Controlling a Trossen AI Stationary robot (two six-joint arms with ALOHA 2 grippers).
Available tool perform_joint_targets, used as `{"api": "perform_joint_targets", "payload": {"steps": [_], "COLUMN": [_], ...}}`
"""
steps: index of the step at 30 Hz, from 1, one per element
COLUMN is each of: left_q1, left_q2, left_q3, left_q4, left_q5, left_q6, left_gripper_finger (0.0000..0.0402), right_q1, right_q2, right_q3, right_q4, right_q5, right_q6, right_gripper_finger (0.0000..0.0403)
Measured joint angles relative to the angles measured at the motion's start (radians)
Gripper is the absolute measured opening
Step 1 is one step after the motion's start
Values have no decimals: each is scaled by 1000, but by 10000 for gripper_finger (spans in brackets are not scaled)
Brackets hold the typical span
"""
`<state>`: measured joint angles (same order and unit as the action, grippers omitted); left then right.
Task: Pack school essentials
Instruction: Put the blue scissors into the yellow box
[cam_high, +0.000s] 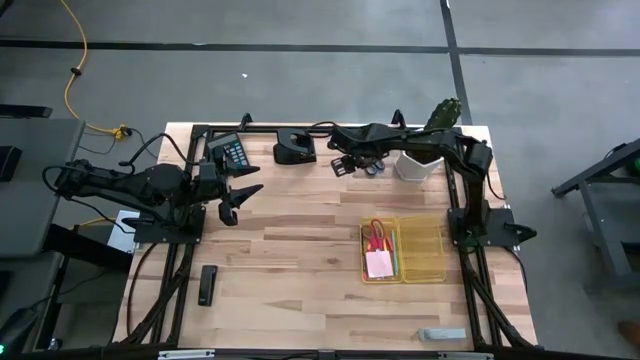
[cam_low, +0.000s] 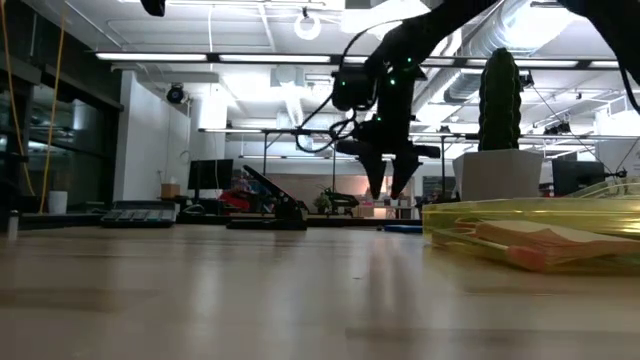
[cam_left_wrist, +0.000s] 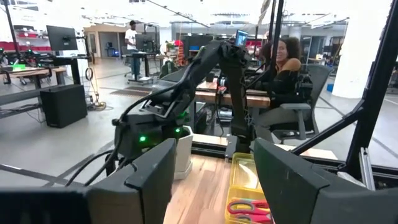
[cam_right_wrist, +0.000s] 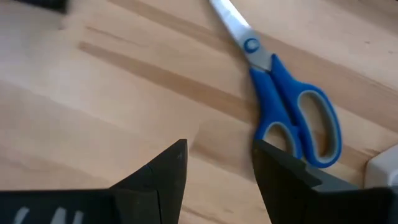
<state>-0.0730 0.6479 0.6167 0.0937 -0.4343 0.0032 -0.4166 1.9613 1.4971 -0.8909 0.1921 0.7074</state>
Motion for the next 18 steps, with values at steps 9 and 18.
{"api": "perform_joint_targets", "payload": {"steps": [9, 18], "left_q1": [0, 0], "left_q2": [0, 0], "left_q3": [0, 0], "left_q4": [-17, -31], "left_q5": [0, 0], "left_q6": [0, -6], "left_gripper_finger": [205, 205], "right_q1": [-69, -87], "right_q2": [53, 76], "right_q3": [0, 0], "right_q4": [-30, -47], "right_q5": [-60, -73], "right_q6": [15, 12], "right_gripper_finger": [172, 172]}}
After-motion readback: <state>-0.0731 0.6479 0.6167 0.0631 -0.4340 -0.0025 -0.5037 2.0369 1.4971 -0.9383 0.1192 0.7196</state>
